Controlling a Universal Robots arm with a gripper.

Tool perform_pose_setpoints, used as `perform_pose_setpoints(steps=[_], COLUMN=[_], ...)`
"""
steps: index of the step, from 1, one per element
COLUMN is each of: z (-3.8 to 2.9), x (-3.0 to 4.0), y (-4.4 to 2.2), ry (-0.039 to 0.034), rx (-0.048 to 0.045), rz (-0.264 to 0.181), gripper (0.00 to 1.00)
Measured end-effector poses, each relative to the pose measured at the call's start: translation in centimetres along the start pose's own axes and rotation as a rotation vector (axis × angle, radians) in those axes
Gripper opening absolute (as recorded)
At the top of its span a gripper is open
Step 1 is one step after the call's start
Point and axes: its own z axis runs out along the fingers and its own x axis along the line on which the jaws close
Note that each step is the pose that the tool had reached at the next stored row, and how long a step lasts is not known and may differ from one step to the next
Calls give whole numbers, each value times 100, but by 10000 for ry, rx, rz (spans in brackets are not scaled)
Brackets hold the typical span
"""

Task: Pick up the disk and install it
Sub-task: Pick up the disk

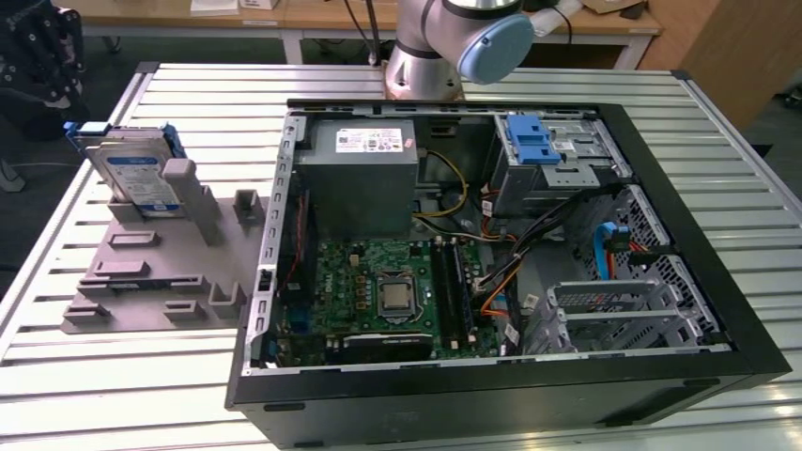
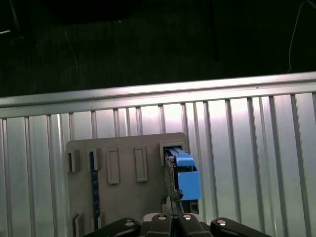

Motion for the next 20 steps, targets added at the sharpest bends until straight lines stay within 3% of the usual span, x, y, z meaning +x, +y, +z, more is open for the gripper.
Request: perform_pose_setpoints(steps=[2,3,8,20], z=[1,2,64,70], x=[1,1,-19,-18], y=[7,7,8,12], ry=[-3,-2,17,19], rx=[27,26,31,29], rz=[-1,-1,-2,-2], gripper=[11,99,99,99])
